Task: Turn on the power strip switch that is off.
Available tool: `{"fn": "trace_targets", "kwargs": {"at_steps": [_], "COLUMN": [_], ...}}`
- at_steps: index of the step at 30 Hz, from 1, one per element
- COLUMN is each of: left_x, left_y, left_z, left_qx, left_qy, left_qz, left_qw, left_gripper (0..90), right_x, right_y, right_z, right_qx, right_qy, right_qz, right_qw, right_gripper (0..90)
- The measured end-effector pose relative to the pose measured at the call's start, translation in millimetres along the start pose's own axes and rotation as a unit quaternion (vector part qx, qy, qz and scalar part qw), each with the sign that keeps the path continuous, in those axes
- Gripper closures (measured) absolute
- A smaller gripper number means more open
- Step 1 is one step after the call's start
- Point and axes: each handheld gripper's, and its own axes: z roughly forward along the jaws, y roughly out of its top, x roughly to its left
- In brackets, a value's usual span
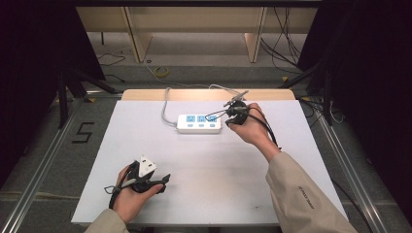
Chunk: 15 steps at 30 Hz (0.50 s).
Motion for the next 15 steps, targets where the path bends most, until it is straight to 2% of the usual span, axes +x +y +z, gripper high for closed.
{"fn": "trace_targets", "kwargs": {"at_steps": [15], "left_x": [-0.5], "left_y": [0.0], "left_z": [0.6], "left_qx": [-0.003], "left_qy": [-0.001], "left_qz": [-0.002], "left_qw": [1.0000], "left_gripper": [29.7], "right_x": [-1.4], "right_y": [3.0], "right_z": [5.8], "right_qx": [0.006], "right_qy": [0.000], "right_qz": [-0.001], "right_qw": [1.0000], "right_gripper": [90.0]}}
